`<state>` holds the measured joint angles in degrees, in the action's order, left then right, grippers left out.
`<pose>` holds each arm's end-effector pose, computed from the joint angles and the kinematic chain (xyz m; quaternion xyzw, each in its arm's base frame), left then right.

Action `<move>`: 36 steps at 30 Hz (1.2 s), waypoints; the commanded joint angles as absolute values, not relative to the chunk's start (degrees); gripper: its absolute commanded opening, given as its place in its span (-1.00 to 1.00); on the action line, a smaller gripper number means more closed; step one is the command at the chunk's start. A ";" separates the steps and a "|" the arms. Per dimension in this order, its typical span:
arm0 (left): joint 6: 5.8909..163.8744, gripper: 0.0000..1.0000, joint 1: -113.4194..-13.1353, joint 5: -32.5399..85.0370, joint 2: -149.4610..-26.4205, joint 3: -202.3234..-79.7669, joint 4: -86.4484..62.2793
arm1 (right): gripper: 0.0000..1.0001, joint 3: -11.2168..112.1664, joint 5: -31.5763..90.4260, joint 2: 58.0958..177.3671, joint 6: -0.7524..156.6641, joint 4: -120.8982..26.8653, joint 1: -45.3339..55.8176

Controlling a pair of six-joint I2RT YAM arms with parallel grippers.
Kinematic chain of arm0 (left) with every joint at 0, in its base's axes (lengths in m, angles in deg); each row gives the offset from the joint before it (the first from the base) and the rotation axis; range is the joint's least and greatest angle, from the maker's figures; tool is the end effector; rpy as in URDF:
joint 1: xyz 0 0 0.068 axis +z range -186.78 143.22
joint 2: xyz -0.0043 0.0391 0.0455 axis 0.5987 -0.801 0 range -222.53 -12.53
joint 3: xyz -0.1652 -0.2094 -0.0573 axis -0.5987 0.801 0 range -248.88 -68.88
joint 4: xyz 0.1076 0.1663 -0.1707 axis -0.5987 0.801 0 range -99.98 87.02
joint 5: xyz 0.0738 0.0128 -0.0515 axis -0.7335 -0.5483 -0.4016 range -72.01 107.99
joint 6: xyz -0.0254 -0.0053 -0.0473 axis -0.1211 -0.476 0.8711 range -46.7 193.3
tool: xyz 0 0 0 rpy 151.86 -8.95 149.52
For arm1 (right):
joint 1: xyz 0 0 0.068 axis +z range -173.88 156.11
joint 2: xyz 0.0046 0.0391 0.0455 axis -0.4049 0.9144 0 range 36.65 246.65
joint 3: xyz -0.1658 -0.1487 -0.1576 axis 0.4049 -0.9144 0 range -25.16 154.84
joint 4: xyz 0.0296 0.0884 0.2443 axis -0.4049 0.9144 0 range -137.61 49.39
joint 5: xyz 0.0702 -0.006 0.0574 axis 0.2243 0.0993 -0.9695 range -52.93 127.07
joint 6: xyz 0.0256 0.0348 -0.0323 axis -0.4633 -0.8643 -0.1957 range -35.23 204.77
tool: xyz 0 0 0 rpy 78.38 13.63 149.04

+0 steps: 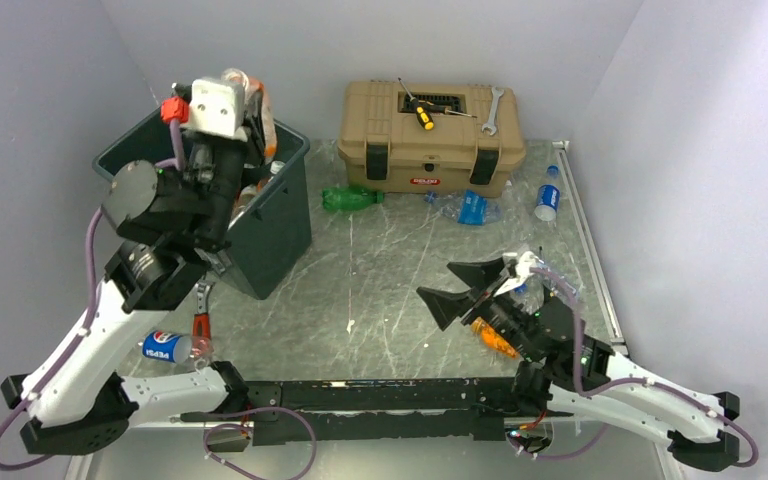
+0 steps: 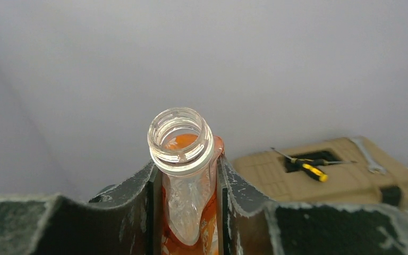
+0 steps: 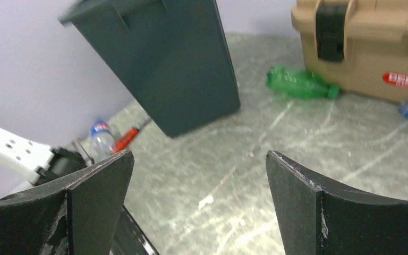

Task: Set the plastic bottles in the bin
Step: Place the plastic bottle in the trash bin.

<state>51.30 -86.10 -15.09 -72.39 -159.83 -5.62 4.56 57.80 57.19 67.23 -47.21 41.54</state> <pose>0.1183 -0.1080 0.5664 0.0962 0.5498 -0.0477 0.8284 0.0577 0.0958 0.3208 -0.1350 0.6407 0.4069 0.6370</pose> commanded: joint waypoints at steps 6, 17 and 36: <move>69.04 -1.00 -60.55 -11.31 -86.02 -176.88 21.12 | 0.99 -0.91 60.95 59.60 63.10 -50.16 41.51; 85.77 -1.00 -34.47 -0.17 -83.96 -167.59 21.01 | 0.99 -4.74 58.21 58.53 58.29 -49.87 41.50; 91.76 -1.00 -32.71 5.73 -87.54 -153.66 18.04 | 0.99 -5.91 62.29 49.82 57.68 -42.56 41.51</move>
<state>88.90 -32.83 2.41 -87.19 -154.78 21.13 -6.26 60.22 52.05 58.57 -44.32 41.50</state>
